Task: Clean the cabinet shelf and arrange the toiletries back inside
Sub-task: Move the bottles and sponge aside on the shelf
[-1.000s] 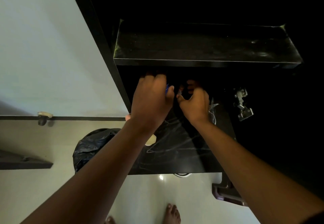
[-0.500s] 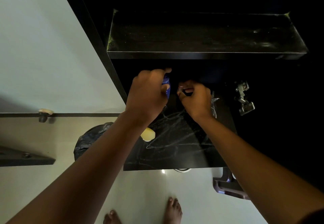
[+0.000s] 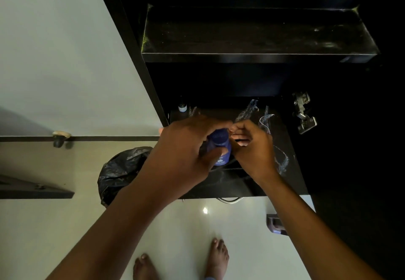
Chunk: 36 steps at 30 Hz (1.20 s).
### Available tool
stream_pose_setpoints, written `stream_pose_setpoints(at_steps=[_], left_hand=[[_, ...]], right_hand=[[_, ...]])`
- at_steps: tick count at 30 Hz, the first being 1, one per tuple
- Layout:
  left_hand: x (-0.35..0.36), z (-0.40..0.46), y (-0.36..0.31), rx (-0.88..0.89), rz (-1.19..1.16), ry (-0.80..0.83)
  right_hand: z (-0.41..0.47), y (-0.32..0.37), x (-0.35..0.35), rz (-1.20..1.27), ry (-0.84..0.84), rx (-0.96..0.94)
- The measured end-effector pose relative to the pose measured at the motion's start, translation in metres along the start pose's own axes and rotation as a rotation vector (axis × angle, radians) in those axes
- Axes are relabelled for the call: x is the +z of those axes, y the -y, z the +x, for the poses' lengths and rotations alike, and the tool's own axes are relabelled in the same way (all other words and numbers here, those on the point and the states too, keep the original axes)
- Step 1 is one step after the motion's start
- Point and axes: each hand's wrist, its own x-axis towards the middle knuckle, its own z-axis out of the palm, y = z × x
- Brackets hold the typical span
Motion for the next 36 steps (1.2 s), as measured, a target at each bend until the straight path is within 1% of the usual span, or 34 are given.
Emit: stream_pose_setpoints(at_steps=[4, 7, 10, 18, 24, 36], left_hand=[[-0.019, -0.018, -0.001, -0.028, -0.029, 0.044], [-0.035, -0.032, 0.007, -0.048, -0.025, 0.052], [-0.046, -0.046, 0.019, -0.113, -0.009, 0.045], [-0.044, -0.062, 0.051, -0.170, 0.057, -0.012], [-0.035, -0.058, 0.064, -0.154, 0.034, -0.056], [-0.024, -0.062, 0.072, -0.185, 0.059, -0.048]], right_hand=[[-0.004, 0.006, 0.011, -0.035, 0.078, -0.083], [-0.004, 0.013, 0.022, 0.000, 0.101, -0.089], [0.000, 0.016, 0.034, 0.020, 0.134, -0.087], [0.010, 0.016, 0.058, 0.020, 0.232, -0.081], [0.018, 0.017, 0.065, 0.021, 0.314, -0.081], [0.023, 0.012, 0.066, 0.023, 0.326, -0.070]])
